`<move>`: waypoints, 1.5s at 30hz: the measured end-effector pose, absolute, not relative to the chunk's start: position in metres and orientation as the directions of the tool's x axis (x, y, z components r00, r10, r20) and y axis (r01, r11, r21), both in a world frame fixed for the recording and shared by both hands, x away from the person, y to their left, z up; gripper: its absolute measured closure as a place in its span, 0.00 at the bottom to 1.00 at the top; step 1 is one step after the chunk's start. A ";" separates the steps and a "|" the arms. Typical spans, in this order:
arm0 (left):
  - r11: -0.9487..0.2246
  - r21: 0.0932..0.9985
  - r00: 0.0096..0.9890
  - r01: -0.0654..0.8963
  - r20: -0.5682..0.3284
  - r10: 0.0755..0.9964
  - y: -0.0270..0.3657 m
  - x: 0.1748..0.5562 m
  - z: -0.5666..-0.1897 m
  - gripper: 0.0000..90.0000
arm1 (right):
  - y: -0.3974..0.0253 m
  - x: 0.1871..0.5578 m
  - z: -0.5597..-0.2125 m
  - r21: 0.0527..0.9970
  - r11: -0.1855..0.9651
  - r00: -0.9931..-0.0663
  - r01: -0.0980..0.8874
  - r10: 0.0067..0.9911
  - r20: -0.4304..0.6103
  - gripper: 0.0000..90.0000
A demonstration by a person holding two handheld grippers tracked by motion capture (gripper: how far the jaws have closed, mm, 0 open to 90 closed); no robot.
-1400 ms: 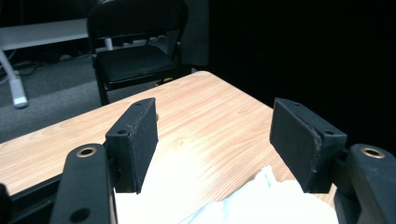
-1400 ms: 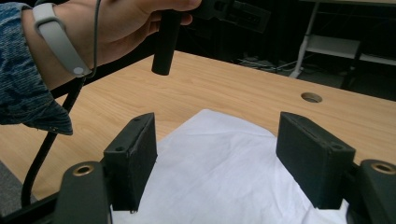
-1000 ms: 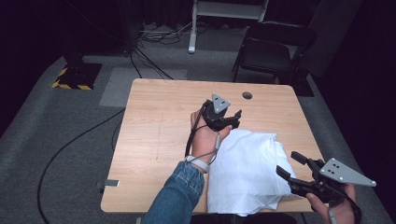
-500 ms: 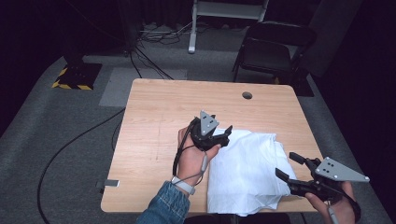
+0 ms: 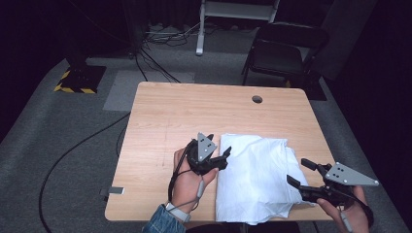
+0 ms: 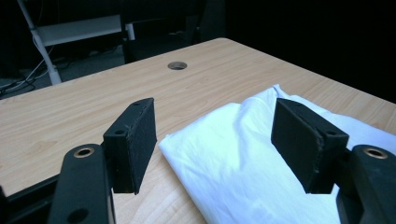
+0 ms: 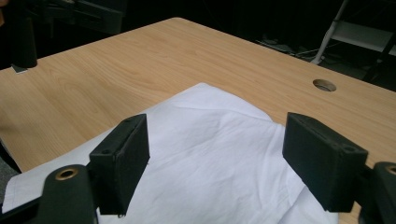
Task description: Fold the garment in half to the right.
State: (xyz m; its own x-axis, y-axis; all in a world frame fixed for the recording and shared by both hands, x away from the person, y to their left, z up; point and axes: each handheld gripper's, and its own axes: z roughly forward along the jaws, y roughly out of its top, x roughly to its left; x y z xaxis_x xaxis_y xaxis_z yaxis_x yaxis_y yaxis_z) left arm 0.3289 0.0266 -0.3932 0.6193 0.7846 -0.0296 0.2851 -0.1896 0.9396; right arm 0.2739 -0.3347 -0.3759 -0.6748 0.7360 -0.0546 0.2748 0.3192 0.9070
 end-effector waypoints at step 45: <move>-0.411 0.875 0.768 0.257 0.073 0.636 -0.009 0.264 -0.466 0.33 | -0.351 0.276 -0.448 0.820 0.401 -0.724 0.408 0.689 0.023 0.20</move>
State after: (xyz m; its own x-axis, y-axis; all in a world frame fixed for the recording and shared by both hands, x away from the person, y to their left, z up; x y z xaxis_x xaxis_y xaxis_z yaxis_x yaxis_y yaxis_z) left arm 0.2641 -0.0090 -0.4663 0.7683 0.6359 0.0731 0.2566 -0.4106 0.8749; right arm 0.2765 -0.3509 -0.4476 -0.7239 0.6895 0.0226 0.4079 0.4015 0.8200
